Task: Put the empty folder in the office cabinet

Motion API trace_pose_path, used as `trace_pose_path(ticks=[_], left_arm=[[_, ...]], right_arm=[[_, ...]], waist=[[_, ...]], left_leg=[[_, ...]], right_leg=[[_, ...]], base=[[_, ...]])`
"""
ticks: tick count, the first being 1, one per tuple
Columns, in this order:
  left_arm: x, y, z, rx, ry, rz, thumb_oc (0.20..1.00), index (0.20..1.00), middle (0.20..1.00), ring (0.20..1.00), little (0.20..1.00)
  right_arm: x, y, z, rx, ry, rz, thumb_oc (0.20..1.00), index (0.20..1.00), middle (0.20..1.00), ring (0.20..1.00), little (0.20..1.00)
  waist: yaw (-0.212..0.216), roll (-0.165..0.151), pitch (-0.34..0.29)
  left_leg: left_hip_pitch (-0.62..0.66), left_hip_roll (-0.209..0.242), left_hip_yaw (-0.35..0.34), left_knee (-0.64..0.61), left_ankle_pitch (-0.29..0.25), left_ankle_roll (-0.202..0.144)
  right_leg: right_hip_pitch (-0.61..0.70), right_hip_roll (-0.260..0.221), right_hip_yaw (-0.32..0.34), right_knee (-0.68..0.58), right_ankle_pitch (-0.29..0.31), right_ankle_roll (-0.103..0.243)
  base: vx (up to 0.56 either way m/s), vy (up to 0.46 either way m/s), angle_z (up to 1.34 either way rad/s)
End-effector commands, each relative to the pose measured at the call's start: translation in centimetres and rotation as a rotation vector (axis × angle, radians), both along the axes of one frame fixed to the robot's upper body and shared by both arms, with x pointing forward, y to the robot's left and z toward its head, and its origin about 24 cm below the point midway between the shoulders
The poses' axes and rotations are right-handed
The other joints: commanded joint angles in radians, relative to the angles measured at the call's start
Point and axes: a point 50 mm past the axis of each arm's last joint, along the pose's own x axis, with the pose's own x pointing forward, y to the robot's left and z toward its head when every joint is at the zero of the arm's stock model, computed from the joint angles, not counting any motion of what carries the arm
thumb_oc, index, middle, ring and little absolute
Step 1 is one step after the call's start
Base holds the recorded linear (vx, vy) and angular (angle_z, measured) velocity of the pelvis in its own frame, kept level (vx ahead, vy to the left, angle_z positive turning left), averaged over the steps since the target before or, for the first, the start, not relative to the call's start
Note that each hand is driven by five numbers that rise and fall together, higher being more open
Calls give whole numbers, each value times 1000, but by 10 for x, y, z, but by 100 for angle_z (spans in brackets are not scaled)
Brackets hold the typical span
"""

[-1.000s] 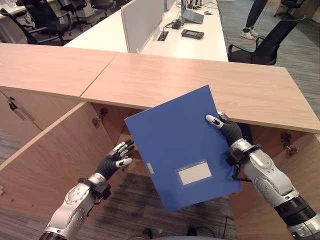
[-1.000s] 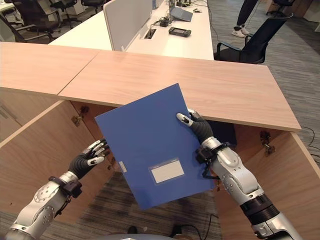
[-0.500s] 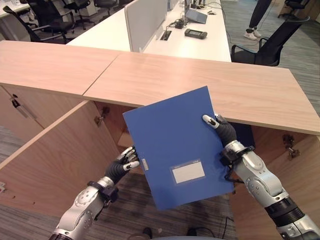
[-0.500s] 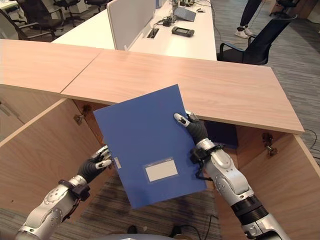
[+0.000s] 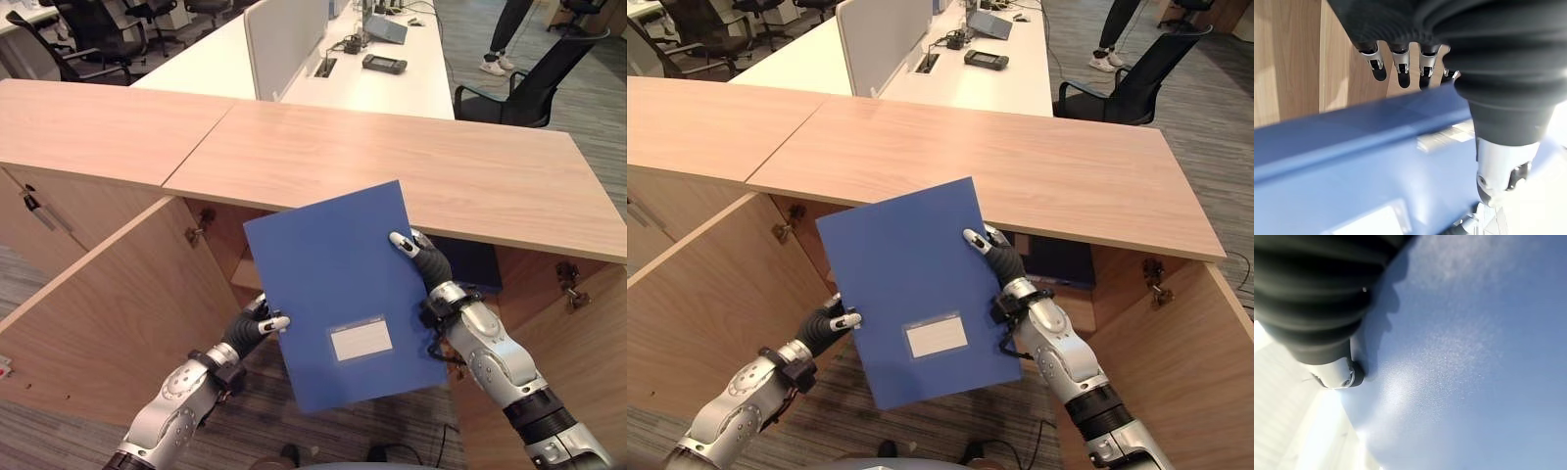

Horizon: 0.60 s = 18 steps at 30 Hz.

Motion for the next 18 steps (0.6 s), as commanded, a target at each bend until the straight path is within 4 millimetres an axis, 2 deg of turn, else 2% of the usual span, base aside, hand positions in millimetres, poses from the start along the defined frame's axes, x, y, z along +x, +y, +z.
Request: trace_pose_path(ticks=[1,18], left_arm=[[13,-5,24,-27,-104,-63,1000,1000,1000,1000,1000],[11,-17,23,-47,-61,-155,1000,1000,1000,1000,1000]], right_arm=[[9,11,36,45,-159,40,200,200,200,200,200],[9,35,28,20,-130,157,200,200,200,200,200]], waist=[[4,-10,-9],[8,-11,-11]], left_leg=[[-20,25,-16,11,-35,-34],[-18,23,-23,11,-38,-30]], right_leg=[[67,-50,12,27,-108,40],[71,-51,9,30,-112,40]], base=[[7,2,3],[2,1,2]])
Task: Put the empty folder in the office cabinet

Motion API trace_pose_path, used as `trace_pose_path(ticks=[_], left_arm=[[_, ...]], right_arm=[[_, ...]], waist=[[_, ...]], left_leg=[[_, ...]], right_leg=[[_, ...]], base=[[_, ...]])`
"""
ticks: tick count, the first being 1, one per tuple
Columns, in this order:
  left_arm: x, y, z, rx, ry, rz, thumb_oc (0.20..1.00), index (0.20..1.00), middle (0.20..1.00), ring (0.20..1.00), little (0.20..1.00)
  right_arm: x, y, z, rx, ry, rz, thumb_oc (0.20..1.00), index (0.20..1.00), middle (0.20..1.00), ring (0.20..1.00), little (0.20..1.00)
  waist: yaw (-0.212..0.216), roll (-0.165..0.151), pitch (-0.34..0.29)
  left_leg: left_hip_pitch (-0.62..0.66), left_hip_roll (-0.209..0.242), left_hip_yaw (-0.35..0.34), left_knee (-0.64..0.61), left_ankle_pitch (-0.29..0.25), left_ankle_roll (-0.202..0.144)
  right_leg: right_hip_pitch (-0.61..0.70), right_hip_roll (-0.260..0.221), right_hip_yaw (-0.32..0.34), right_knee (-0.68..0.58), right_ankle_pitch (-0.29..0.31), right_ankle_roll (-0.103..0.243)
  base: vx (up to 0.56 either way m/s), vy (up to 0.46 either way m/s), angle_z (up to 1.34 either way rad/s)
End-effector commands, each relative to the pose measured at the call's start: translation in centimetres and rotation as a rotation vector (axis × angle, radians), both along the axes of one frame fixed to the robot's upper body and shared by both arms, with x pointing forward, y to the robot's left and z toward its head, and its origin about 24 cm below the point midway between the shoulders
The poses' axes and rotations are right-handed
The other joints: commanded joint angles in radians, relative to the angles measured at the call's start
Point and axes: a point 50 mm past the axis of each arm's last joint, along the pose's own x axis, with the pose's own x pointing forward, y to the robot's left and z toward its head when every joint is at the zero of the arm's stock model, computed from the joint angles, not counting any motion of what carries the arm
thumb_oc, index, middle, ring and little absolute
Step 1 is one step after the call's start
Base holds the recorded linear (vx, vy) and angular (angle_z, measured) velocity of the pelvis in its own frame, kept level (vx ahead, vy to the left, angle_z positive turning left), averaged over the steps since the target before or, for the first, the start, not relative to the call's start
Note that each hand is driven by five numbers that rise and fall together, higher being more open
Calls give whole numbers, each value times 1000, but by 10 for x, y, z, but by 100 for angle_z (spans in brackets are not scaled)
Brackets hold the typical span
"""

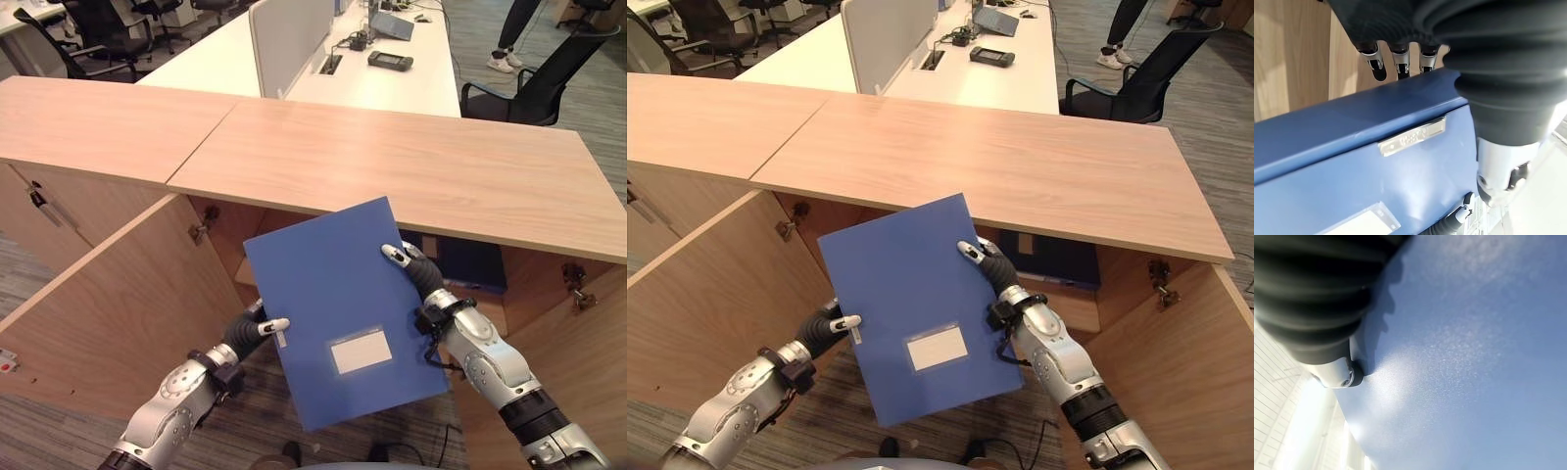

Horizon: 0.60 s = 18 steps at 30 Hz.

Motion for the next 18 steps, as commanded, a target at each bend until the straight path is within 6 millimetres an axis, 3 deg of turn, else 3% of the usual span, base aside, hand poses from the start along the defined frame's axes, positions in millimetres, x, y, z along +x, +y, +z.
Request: trace_pose_path(ticks=[1,18], left_arm=[[14,-19,25,-61,-105,-129,1000,1000,1000,1000,1000],[9,-35,12,-142,-21,-119,1000,1000,1000,1000,1000]], right_arm=[[11,28,38,45,-172,109,200,200,200,200,200],[12,63,63,176,-253,191,200,200,200,200,200]], waist=[[7,-18,-17],[13,-11,-20]], left_leg=[[-12,23,-6,11,-40,-27],[-10,20,-3,11,-41,-23]], right_leg=[[69,-51,23,30,-112,40],[71,-54,23,28,-111,40]], base=[[0,0,0],[0,0,0]])
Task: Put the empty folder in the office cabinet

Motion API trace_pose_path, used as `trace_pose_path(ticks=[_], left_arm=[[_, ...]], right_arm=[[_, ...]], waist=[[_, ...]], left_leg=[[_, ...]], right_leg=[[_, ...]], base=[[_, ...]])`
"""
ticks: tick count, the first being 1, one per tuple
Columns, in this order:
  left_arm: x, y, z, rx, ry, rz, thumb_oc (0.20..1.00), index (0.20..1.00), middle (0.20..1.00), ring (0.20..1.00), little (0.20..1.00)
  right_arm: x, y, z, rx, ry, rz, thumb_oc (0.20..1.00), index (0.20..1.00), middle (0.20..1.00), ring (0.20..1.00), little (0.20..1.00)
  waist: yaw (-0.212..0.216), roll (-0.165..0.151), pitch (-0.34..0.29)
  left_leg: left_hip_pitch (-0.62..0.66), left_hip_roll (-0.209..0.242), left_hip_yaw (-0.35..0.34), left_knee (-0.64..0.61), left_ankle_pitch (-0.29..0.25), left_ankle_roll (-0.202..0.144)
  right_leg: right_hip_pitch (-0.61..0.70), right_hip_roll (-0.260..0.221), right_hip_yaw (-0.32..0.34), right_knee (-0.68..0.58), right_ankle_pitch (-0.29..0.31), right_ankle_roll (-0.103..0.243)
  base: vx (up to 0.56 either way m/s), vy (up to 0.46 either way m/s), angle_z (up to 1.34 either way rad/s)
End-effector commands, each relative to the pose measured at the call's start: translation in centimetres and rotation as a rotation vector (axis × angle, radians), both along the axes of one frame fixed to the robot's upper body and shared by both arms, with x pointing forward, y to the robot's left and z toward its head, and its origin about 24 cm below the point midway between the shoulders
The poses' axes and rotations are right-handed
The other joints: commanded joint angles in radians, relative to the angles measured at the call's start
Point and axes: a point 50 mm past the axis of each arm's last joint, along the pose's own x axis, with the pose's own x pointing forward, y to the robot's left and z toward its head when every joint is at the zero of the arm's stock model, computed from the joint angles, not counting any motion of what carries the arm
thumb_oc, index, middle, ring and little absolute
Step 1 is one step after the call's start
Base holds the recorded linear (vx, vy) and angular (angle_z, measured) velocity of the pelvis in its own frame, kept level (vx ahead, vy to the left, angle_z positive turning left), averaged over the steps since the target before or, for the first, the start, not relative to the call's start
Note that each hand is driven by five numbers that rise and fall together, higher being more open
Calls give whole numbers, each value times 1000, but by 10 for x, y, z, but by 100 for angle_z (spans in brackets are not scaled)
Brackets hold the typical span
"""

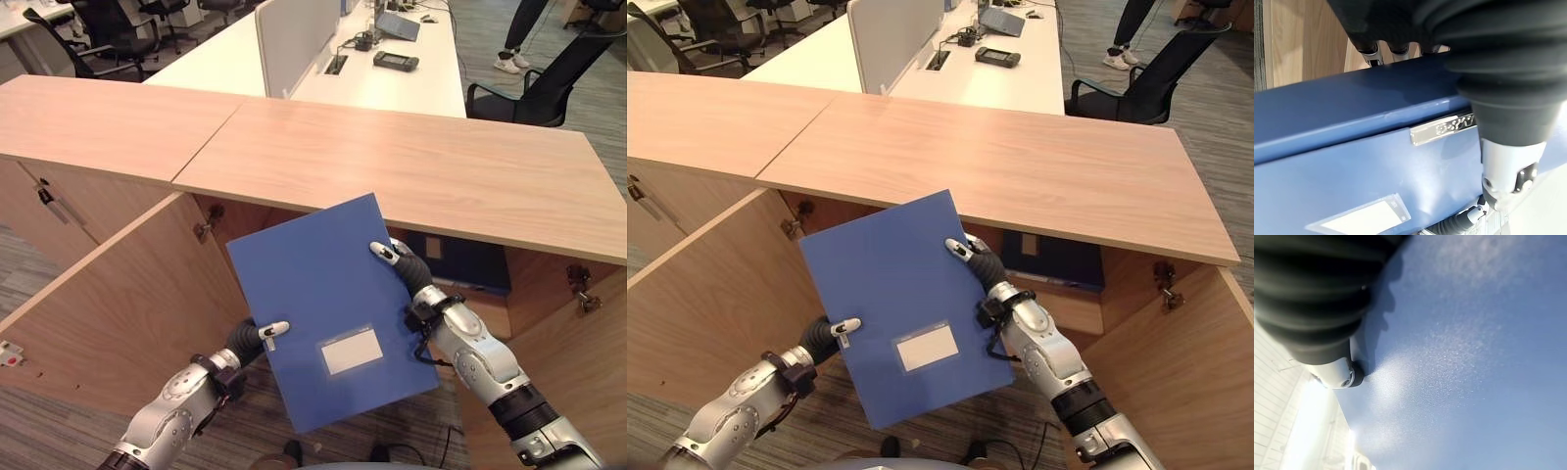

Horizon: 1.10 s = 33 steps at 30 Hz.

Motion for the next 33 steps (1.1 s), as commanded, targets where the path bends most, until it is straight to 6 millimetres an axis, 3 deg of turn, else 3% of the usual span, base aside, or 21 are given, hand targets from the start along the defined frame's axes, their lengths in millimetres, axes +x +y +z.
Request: trace_pose_path(ticks=[1,21,22,23,24,33], left_arm=[[12,-34,16,-95,-78,-116,1000,1000,1000,1000,1000],[13,-33,14,-115,-68,-72,1000,1000,1000,1000,1000],[13,-33,14,-113,-67,-70,821,821,821,821,821],[12,-32,13,-106,-66,-66,542,542,542,542,542],[12,-31,13,-104,-65,-63,200,200,200,200,200],[11,-30,7,-94,-55,-46,200,200,200,200,200]], right_arm=[[7,47,56,152,-224,146,200,200,200,200,200],[5,53,59,154,-235,164,200,200,200,200,200],[5,53,58,153,-234,164,200,200,200,200,200],[5,52,58,151,-232,163,200,200,200,200,200],[4,52,57,148,-230,164,200,200,200,200,200],[4,50,56,144,-230,154,200,200,200,200,200]], waist=[[9,-15,-21],[14,-16,-24],[15,-16,-24],[15,-16,-24],[15,-16,-24],[15,-17,-26]], left_leg=[[-9,20,3,3,-47,-20],[-10,16,-1,3,-51,-17],[-11,16,-1,3,-51,-17],[-10,17,-1,3,-51,-17],[-10,17,-2,3,-51,-17],[-7,16,-1,3,-54,-16]], right_leg=[[67,-55,30,28,-111,41],[69,-56,26,29,-113,40],[69,-56,26,29,-113,40],[69,-56,25,29,-113,41],[70,-56,25,30,-113,40],[71,-58,25,31,-114,41]], base=[[0,0,0],[0,0,0],[0,0,0],[0,0,0],[0,0,0],[0,0,0]])
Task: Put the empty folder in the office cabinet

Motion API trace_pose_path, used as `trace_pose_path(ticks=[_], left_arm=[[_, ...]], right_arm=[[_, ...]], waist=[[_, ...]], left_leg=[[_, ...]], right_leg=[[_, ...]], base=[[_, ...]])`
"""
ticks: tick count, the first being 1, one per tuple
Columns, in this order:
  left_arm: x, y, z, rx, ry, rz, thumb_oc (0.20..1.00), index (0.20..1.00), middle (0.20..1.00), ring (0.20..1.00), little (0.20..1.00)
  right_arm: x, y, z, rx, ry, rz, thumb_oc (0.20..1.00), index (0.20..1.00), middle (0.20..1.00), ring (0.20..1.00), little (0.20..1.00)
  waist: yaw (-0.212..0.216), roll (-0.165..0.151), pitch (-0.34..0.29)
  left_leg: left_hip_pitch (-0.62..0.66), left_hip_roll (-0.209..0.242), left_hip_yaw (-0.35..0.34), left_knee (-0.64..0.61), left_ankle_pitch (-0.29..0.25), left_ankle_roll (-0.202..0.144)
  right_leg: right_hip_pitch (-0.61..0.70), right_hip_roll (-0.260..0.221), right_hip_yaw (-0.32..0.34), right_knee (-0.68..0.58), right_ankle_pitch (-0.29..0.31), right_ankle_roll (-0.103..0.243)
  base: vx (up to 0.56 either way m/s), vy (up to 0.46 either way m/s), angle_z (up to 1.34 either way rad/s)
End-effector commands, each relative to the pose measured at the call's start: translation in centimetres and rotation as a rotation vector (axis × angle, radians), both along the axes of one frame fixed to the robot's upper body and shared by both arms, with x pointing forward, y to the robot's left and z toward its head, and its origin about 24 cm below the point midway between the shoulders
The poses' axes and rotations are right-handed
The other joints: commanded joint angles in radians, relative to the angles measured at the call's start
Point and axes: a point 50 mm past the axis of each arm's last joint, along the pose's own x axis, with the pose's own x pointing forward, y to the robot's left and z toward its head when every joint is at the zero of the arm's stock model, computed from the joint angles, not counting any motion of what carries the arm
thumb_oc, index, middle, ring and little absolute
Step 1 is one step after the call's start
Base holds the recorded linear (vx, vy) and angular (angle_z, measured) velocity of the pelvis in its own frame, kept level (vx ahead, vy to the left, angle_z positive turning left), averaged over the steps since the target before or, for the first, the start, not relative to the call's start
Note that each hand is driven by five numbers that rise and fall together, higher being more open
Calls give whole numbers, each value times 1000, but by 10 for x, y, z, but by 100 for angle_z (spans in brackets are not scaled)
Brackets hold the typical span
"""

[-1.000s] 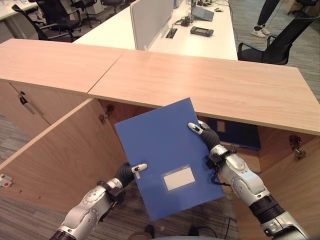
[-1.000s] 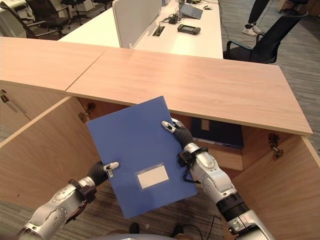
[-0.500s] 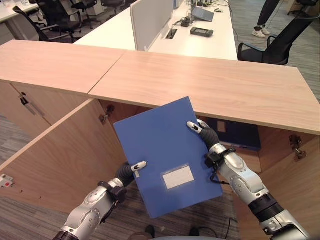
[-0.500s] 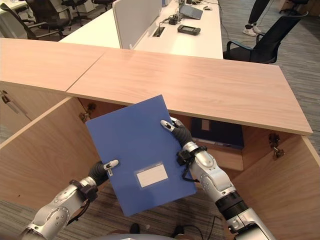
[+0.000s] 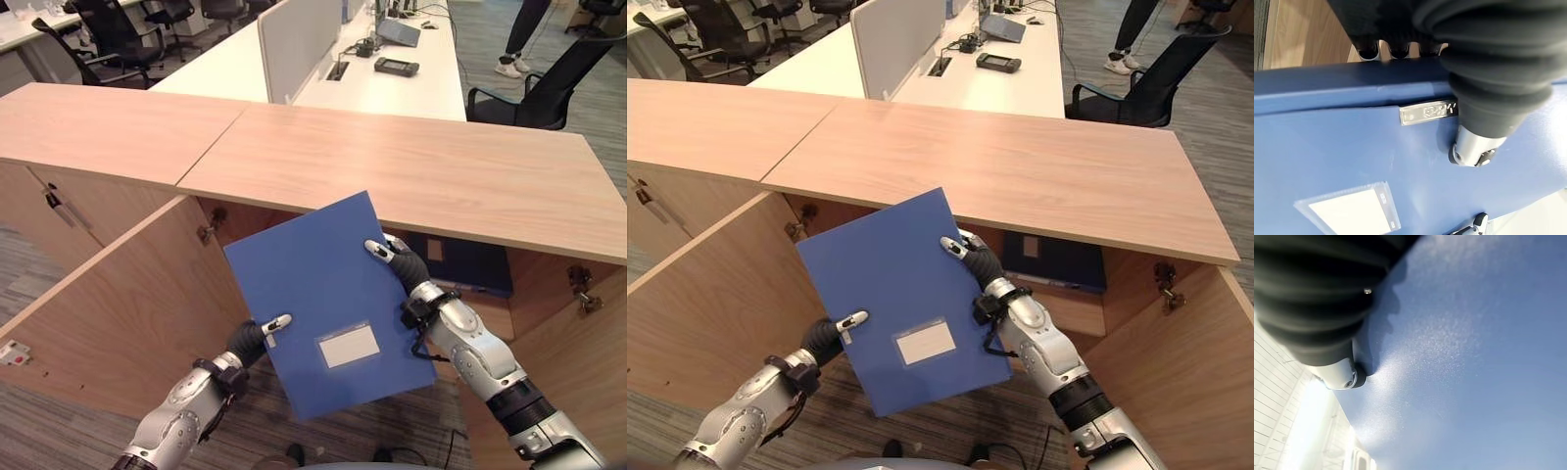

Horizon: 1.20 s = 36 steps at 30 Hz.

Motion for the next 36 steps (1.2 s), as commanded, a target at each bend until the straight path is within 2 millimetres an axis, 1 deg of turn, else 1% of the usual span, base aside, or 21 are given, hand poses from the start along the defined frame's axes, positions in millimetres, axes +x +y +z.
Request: trace_pose_path(ticks=[1,7,15,16,17,20,22,25,26,28,36], left_arm=[[12,-28,18,-29,-113,-122,200,200,200,200,200],[11,-26,18,-15,-114,-135,200,200,200,200,200],[12,-19,19,37,-140,-137,200,200,200,200,200],[12,-18,19,43,-143,-130,200,200,200,200,200],[13,-17,19,46,-147,-120,200,200,200,200,200],[14,-12,21,54,-161,-95,200,200,200,200,200],[14,-12,21,54,-161,-95,200,200,200,200,200],[14,-4,21,56,-173,-56,200,200,200,200,200],[14,2,23,64,-187,-38,200,200,200,200,200],[13,6,22,69,-189,-21,200,200,200,200,200],[9,25,19,76,-181,56,200,200,200,200,200]], right_arm=[[3,46,54,175,-212,163,200,200,200,200,200],[2,46,54,174,-211,163,200,200,200,200,200],[4,43,53,159,-215,150,200,200,200,200,200],[4,41,53,142,-220,142,464,464,464,464,464],[4,39,53,127,-226,135,1000,1000,1000,1000,1000],[5,32,52,80,-239,117,1000,1000,1000,1000,1000],[5,32,52,79,-239,117,1000,1000,1000,1000,1000],[3,14,53,-17,-273,86,1000,1000,1000,1000,1000],[3,0,52,-56,-280,50,1000,1000,1000,1000,1000],[3,-13,51,-81,-279,9,1000,1000,1000,1000,1000],[-1,-71,32,-210,-206,-194,1000,1000,1000,1000,1000]], waist=[[11,-28,-16],[13,-28,-17],[15,-30,-17],[16,-31,-17],[16,-32,-17],[18,-34,-18],[17,-34,-18],[19,-38,-19],[18,-41,-20],[19,-44,-21],[15,-50,-23]], left_leg=[[-14,16,0,3,-56,-16],[-13,15,1,3,-57,-15],[-14,14,-1,3,-58,-16],[-15,14,-1,3,-58,-16],[-16,14,-1,3,-58,-16],[-17,14,-3,3,-58,-16],[-17,14,-3,3,-58,-16],[-19,14,-5,3,-59,-16],[-20,12,-8,3,-59,-16],[-20,12,-9,3,-60,-16],[-25,11,-17,3,-62,-14]], right_leg=[[63,-58,25,27,-115,41],[63,-57,25,26,-113,41],[63,-57,22,27,-113,42],[63,-57,23,26,-113,42],[63,-57,22,26,-113,42],[61,-57,21,26,-113,42],[61,-57,21,26,-113,42],[62,-57,17,28,-115,42],[62,-57,15,28,-115,43],[63,-57,13,28,-115,44],[59,-58,11,34,-118,45]], base=[[0,0,0],[0,0,0],[0,0,0],[0,0,0],[0,0,0],[0,0,0],[0,0,0],[0,0,0],[0,0,0],[0,0,0],[0,0,0]])
